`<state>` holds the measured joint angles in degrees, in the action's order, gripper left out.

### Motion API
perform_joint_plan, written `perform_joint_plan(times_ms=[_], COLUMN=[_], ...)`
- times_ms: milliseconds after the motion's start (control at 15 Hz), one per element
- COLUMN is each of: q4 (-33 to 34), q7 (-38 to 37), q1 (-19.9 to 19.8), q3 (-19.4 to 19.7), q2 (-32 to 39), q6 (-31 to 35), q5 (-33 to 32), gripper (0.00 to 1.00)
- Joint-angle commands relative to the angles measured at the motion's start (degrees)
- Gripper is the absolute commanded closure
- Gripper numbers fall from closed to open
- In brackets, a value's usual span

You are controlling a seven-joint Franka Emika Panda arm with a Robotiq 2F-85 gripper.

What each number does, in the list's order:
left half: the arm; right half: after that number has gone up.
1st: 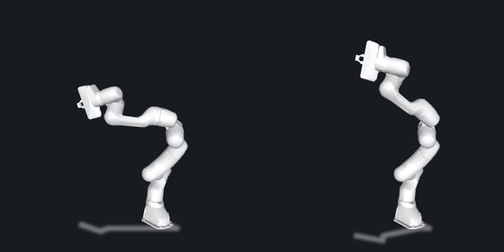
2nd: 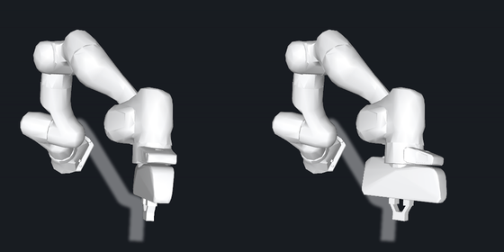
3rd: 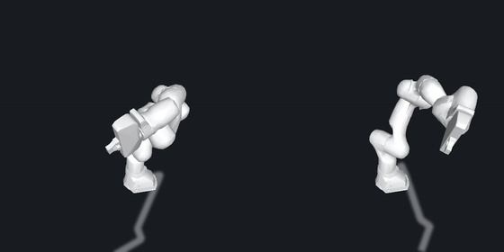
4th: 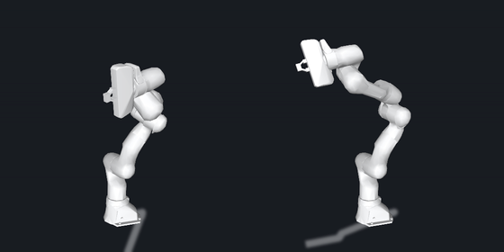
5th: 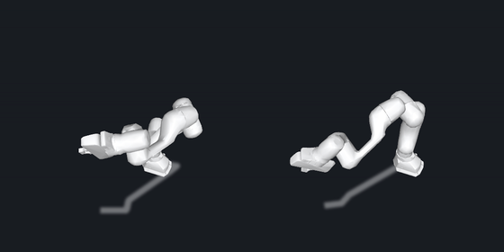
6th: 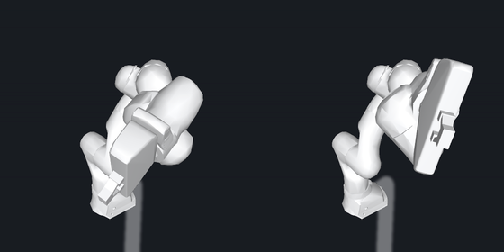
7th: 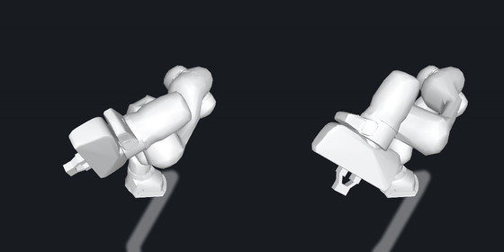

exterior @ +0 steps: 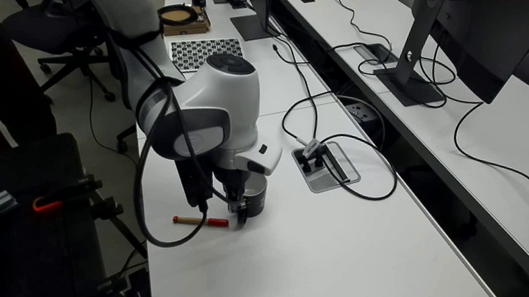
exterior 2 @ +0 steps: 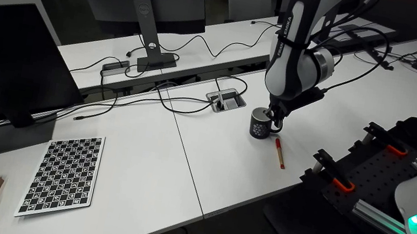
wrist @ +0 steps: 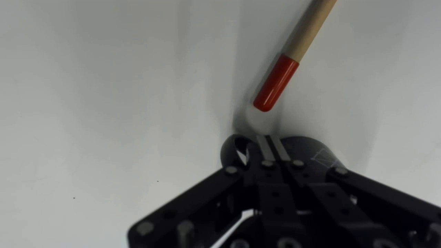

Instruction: Rotate the black cup counterclockwise so that the handle is on the right side

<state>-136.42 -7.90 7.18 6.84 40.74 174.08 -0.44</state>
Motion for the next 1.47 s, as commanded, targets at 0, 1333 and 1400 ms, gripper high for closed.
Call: perform_joint_plan(times_ms=[0,1333,1400], q4=[1.6,5.5,5.6], q7=[-0.3,-0.7,-0.8], q1=[0.0,-1.6,-1.6], q3=[0.7,1.1,1.2], q2=[0.9,2.9,2.9], q6=[-0.9,-0.9,-0.9], q5=[1.0,2.0,2.0], gripper=[1.00,1.00,1.00])
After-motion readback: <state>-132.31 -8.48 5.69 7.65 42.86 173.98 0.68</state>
